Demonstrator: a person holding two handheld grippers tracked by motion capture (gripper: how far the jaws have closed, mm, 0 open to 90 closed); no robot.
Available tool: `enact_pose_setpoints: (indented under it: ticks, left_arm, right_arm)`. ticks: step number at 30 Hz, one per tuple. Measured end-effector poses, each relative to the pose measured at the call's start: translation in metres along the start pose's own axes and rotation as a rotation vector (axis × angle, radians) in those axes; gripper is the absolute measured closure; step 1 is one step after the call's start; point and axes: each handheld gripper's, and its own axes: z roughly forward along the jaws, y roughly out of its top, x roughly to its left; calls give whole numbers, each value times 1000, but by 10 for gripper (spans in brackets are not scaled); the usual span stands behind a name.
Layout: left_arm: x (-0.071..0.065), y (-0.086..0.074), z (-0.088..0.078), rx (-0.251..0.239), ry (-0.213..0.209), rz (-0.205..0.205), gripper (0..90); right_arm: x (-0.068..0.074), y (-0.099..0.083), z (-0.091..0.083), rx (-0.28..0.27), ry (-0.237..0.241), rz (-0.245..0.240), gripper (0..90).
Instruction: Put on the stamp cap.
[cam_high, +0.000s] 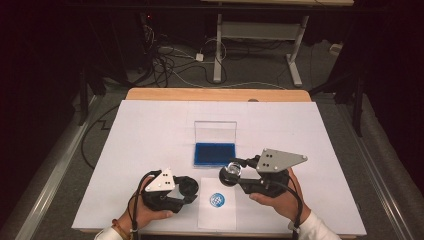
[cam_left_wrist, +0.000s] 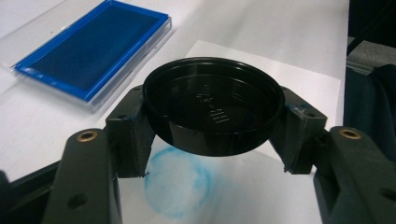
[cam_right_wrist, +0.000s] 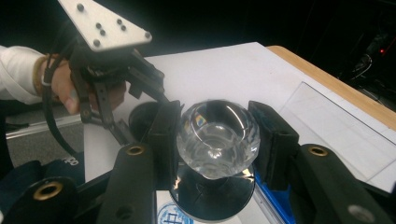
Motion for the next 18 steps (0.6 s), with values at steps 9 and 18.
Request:
enact_pose_setpoints:
  ticks: [9, 18]
  left_arm:
    - [-10, 17, 20, -27, -62, 23, 364]
    - [-20, 32, 36, -47, -99, 48, 365]
  right_arm:
    - [3, 0, 0, -13, 17, 7, 574]
    - [8, -1, 4, -15, 43, 6, 574]
